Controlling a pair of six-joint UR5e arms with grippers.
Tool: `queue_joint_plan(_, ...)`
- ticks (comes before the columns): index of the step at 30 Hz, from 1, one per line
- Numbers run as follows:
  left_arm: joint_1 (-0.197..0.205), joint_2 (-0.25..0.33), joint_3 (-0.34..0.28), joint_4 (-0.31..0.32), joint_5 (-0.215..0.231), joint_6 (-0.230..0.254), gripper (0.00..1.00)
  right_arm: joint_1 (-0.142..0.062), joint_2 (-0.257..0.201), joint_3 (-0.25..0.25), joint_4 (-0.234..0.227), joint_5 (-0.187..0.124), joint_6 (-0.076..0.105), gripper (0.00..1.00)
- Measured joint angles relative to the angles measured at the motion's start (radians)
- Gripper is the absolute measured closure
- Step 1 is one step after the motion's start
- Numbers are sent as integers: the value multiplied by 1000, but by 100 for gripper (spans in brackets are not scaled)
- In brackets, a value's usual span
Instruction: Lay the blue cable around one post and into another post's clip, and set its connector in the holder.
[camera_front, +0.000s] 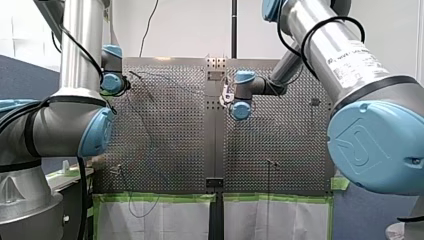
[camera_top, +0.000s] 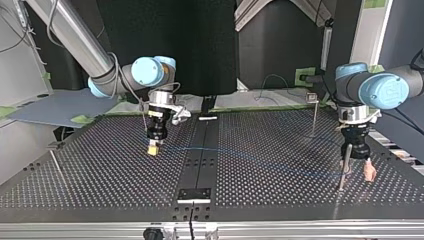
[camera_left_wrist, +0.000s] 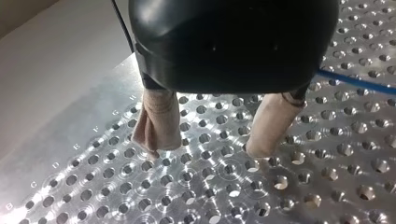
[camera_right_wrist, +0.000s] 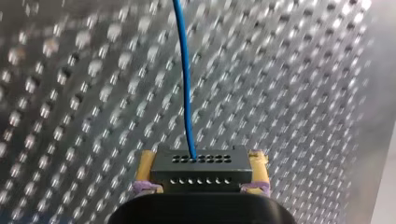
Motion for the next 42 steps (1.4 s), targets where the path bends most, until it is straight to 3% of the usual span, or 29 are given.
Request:
queue_joint_plan(7, -1, 0, 0, -2, 4, -5, 0, -13, 38, 55, -55, 55, 13, 100)
queue_joint_plan(14, -2, 0, 0, -2, 5, -12, 0, -16, 100, 118, -118, 118, 49, 100)
queue_joint_plan(20, -2, 0, 0, 0, 4, -18, 0, -20, 157, 175, -175, 175, 68, 100)
queue_joint_plan(31, -3, 0, 0, -2, 0, -21, 0, -29, 242, 275, -274, 275, 71, 100)
queue_joint_plan(37, -3, 0, 0, -2, 1, -23, 0, -53, 251, 321, -321, 321, 82, 100)
queue_joint_plan(42, -3, -1, 0, 0, 2, -27, 0, -95, 252, 367, -367, 365, 75, 100)
